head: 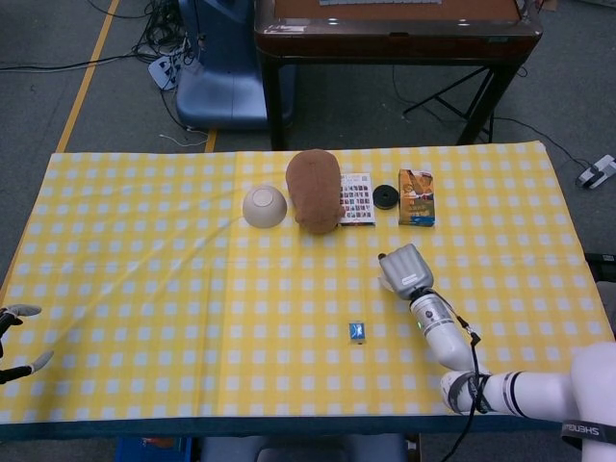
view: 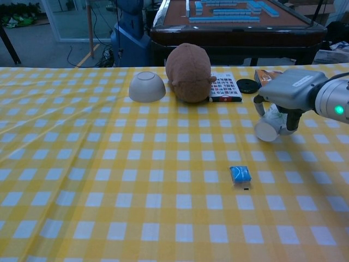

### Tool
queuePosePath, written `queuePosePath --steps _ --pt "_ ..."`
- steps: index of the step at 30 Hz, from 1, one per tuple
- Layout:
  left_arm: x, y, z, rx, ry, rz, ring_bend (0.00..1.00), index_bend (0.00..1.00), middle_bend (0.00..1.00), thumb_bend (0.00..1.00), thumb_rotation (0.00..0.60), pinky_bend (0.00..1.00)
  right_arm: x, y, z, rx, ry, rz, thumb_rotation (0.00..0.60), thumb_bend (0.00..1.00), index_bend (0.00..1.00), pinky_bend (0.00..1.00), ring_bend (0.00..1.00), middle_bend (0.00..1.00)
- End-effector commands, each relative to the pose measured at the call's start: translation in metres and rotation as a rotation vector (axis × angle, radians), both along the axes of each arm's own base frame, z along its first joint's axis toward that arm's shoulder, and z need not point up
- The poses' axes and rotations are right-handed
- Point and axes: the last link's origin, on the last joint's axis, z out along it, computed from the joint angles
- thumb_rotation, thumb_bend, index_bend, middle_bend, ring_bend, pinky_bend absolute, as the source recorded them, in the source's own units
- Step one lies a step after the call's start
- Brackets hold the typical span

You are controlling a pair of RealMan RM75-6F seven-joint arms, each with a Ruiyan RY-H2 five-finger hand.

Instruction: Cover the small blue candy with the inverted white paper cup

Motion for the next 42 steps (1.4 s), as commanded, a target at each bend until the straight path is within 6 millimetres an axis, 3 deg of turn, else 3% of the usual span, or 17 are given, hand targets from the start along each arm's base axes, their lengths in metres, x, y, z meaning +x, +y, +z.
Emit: queuePosePath --steps 1,8,14,26,42 --pt "0.000 0.000 0.000 -0.001 0.000 0.000 0.37 0.40 0.32 0.08 0.600 0.64 0.008 0.005 0.015 0.004 -0.119 -0.028 0.600 0.21 0.46 1.00 1.00 1.00" --pt "0.002 -0.001 -0.002 -0.005 0.001 -0.006 0.37 0.40 0.32 0.08 0.600 0.64 0.023 0.020 0.046 0.052 -0.447 -0.104 0.600 0.21 0.47 1.00 1.00 1.00" --pt "0.003 -0.001 -0.003 -0.009 0.004 -0.011 0.37 0.40 0.32 0.08 0.600 0.64 0.020 0.037 0.055 0.135 -0.719 -0.182 0.600 0.21 0.47 1.00 1.00 1.00" --pt "0.003 -0.001 -0.001 -0.004 0.001 -0.009 0.37 0.40 0.32 0.08 0.600 0.64 -0.011 0.062 0.031 0.336 -1.191 -0.490 0.600 0.21 0.48 1.00 1.00 1.00" --pt "0.002 -0.002 0.002 -0.001 -0.006 -0.007 0.37 0.40 0.32 0.08 0.600 0.64 -0.043 0.071 0.004 0.462 -1.421 -0.724 0.600 0.21 0.48 1.00 1.00 1.00"
